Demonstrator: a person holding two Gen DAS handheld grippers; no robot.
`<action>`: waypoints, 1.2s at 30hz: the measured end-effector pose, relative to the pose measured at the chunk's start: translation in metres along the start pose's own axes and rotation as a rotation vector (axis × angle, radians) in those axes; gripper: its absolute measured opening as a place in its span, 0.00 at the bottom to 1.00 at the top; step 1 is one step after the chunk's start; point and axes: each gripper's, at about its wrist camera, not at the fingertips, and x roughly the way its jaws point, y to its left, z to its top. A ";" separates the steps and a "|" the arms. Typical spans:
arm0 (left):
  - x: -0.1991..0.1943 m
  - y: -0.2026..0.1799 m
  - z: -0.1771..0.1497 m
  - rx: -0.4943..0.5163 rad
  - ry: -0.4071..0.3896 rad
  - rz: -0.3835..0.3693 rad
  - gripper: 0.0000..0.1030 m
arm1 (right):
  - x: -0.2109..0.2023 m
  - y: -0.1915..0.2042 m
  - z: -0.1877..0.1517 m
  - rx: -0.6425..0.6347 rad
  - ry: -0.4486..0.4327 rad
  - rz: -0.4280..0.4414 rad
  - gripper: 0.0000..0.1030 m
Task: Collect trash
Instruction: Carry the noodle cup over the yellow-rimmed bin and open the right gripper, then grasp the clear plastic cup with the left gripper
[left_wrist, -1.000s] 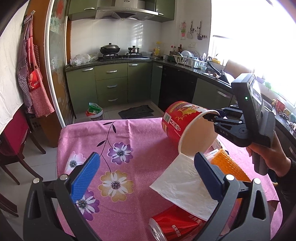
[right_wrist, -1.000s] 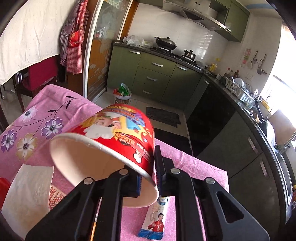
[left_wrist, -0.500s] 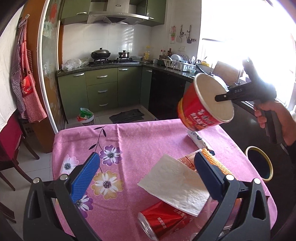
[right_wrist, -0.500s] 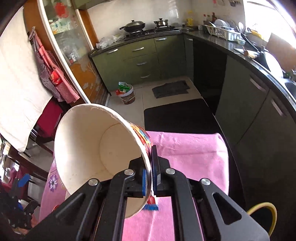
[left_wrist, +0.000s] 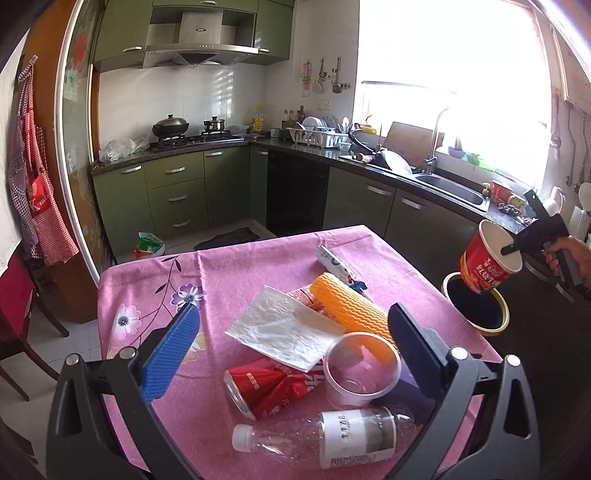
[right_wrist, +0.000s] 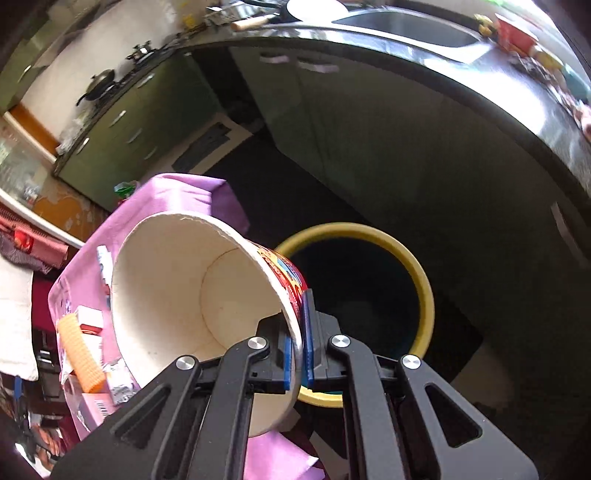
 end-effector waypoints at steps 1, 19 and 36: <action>-0.002 -0.004 -0.003 0.000 0.004 -0.001 0.94 | 0.010 -0.018 -0.003 0.031 0.018 -0.008 0.06; 0.004 -0.034 -0.013 0.028 0.127 -0.046 0.94 | 0.072 -0.120 -0.022 0.141 0.051 0.033 0.46; 0.044 -0.046 -0.040 0.054 0.269 -0.106 0.94 | 0.020 -0.035 -0.061 -0.036 0.022 0.137 0.46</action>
